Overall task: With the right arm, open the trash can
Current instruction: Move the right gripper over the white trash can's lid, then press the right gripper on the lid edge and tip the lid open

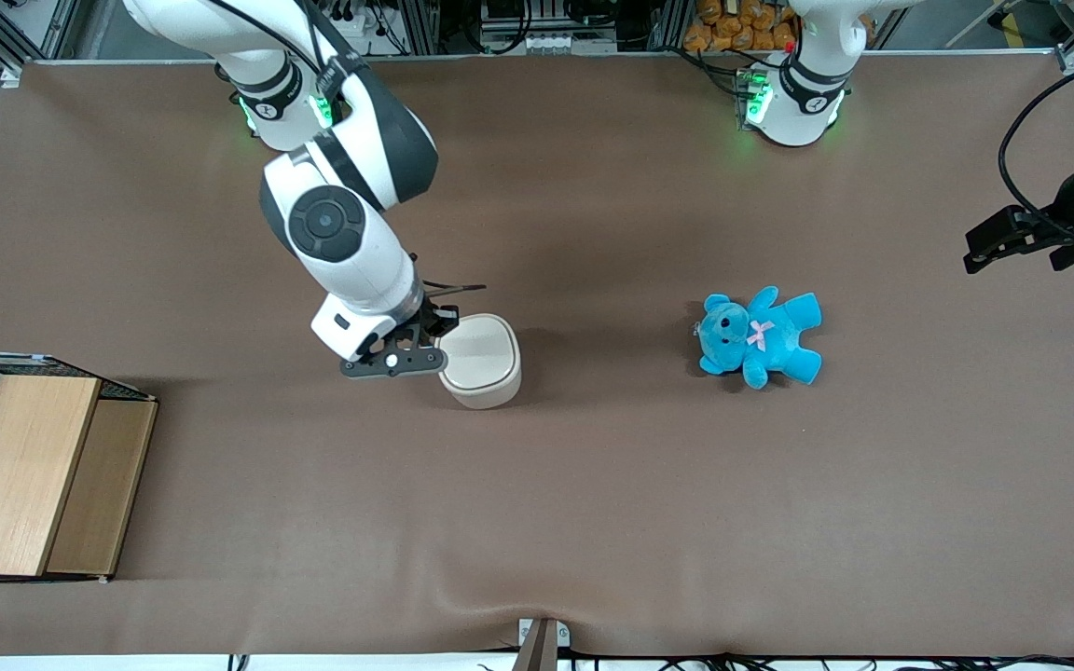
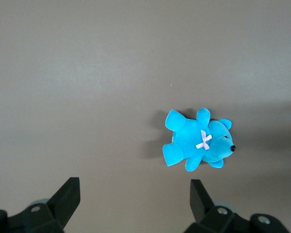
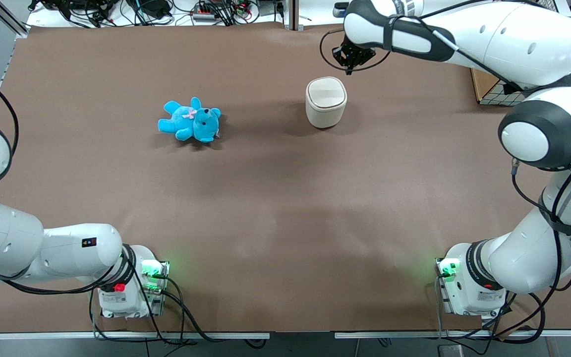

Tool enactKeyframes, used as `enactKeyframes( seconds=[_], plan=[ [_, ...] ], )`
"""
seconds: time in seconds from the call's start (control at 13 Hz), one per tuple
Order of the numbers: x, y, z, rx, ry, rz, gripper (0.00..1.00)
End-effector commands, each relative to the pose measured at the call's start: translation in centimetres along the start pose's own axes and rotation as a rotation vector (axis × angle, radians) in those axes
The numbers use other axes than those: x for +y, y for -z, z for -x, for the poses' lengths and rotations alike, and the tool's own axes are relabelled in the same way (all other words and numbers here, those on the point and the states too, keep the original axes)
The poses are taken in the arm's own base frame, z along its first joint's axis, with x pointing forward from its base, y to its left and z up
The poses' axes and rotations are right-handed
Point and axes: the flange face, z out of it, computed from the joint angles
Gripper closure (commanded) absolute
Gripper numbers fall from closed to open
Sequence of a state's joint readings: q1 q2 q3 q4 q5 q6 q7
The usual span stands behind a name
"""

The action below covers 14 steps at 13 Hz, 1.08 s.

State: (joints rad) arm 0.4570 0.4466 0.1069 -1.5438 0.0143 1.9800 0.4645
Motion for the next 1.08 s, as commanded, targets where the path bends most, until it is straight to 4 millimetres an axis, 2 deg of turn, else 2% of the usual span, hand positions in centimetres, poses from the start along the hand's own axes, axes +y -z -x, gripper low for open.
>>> enactKeyframes(
  seconds=[0.0, 0.38, 1.0],
  plan=[
    [-0.7, -1.4, -0.3, 0.021, 0.018, 0.026, 1.00],
    [-1.8, -5.0, -0.5, 0.031, 0.045, 0.037, 1.00],
    [-1.6, -7.9, -0.2, 0.034, 0.053, 0.052, 1.00]
  ],
)
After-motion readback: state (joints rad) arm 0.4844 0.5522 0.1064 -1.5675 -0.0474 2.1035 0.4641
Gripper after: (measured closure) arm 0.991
